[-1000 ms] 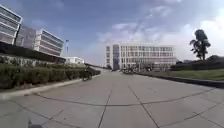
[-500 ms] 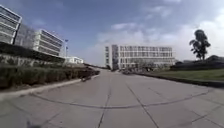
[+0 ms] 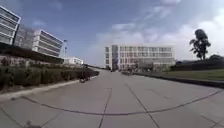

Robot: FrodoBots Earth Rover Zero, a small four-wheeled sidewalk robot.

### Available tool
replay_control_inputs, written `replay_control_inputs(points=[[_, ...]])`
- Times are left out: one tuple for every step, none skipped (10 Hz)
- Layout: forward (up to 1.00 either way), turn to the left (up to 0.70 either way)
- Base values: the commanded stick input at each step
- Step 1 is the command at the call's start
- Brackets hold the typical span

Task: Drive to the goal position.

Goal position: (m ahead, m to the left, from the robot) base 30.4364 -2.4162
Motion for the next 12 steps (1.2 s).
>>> replay_control_inputs(points=[[0.70, 0.00], [0.70, 0.00], [0.70, 0.00], [0.70, 0.00], [0.70, 0.00], [0.70, 0.00], [0.70, 0.00], [0.70, 0.00], [0.70, 0.00], [0.70, 0.00], [0.70, 0.00], [0.70, 0.00]])
